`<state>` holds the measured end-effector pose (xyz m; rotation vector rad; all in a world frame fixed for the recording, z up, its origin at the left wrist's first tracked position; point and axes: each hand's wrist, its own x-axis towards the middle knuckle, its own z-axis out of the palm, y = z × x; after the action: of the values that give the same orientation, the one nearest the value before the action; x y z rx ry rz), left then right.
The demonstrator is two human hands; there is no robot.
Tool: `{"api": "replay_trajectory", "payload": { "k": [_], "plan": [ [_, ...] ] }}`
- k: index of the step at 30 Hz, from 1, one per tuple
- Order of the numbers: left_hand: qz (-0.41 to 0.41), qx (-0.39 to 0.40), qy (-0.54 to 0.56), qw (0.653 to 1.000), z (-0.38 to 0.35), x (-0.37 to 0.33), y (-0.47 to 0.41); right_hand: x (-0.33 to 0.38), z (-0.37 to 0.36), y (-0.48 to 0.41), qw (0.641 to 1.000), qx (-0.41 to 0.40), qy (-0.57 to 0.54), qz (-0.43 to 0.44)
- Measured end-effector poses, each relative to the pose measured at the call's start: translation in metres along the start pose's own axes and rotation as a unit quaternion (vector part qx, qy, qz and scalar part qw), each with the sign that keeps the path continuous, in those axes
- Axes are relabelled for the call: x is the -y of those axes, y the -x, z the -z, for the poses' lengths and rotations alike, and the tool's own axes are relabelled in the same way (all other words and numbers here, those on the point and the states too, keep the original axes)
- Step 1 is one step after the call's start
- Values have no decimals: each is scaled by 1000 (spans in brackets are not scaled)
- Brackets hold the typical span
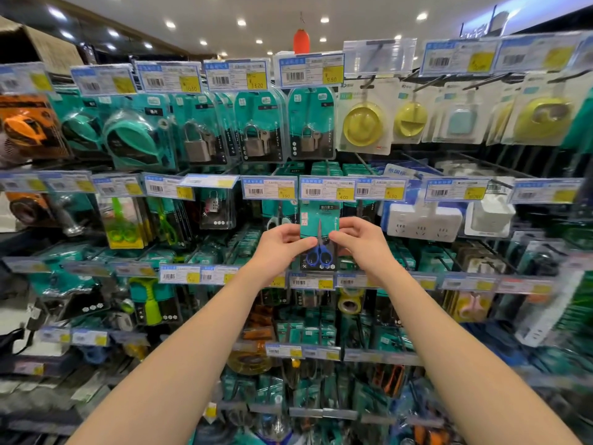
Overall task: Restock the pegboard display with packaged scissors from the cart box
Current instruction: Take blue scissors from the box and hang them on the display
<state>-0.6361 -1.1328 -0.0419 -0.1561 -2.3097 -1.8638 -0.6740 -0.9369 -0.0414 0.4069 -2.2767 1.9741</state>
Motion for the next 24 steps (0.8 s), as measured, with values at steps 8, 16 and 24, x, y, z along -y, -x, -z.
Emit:
{"api": "replay_trajectory", "payload": {
  "k": [8,16,24],
  "plan": [
    [8,-1,4,1000,4,-3,2,9,1,4,999,-18,-41,16],
    [10,-1,18,1000,-2,-11,2,17,-2,1,996,-37,-76,7],
    [-3,0,29,1000,-4,-15,2,18,1,1,994,-37,-100,12]
  ]
}}
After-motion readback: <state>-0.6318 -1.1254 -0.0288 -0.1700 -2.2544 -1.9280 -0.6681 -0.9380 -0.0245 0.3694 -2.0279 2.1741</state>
